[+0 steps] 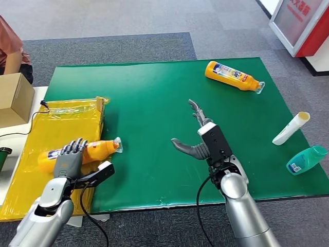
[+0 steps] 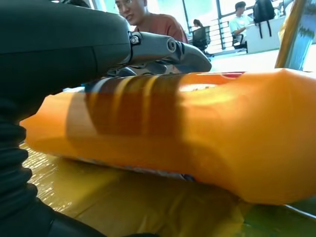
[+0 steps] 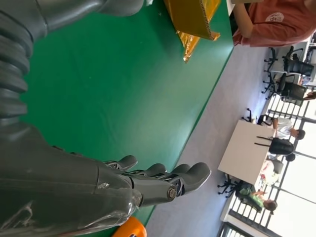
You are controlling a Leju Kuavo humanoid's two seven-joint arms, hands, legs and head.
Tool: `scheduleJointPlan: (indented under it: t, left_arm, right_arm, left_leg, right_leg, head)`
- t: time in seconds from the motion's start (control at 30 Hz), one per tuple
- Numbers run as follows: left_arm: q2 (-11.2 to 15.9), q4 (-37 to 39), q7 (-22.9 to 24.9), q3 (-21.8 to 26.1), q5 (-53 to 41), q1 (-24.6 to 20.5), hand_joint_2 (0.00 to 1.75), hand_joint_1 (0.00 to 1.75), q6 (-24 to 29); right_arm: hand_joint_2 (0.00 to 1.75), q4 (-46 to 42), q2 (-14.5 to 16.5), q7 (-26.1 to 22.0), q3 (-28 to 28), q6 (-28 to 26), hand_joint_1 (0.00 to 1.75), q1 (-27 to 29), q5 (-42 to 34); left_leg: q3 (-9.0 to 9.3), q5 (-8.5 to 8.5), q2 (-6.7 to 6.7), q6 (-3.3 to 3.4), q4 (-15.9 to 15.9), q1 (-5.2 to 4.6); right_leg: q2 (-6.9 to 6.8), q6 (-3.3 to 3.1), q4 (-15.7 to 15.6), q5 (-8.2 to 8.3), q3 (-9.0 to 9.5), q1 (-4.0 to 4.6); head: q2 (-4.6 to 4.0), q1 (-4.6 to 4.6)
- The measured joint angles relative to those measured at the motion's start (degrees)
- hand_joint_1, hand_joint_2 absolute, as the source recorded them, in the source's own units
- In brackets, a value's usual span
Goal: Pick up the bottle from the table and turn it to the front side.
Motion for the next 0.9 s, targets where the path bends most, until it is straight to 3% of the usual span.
scheduleJointPlan:
  t: [0.53, 0.67, 0.9]
  left_arm:
    - [-1.00, -0.82, -1.86, 1.36, 0.89, 1.81, 0.00, 0.00, 2.33]
    - [-1.60, -4.18, -8.98, 2.08, 8.52, 4.33, 0.00, 0.00, 6.11]
    - [-3.94, -14.90, -28.82, 6.25, 41.68, 8.22, 0.00, 0.00, 9.55]
  right_arm:
    - [1.75, -0.25, -0.07, -0.60, -0.11, 0.03, 0.00, 0.64, -0.04]
    - [1.75, -0.42, -0.31, -1.96, -0.94, -0.09, 0.00, 2.12, 0.12]
    - [1.75, -1.25, -0.99, -3.17, -1.53, -1.10, 0.00, 3.75, -0.27]
  left_leg:
    - [0.03, 0.02, 0.00, 0.01, 0.00, 0.00]
    - [0.00, 0.01, 0.00, 0.03, 0.00, 0.00]
    - [-0.01, -0.04, 0.00, 0.06, 0.00, -0.01]
  right_leg:
    - [0.00, 0.00, 0.00, 0.02, 0.03, 0.00]
    - [0.00, 0.01, 0.00, 0.00, 0.00, 0.00]
    - [0.00, 0.02, -0.02, 0.00, 0.00, -0.01]
  head:
    - [0.00, 0.01]
    - [0.00, 0.01]
    - [0.00, 0.00]
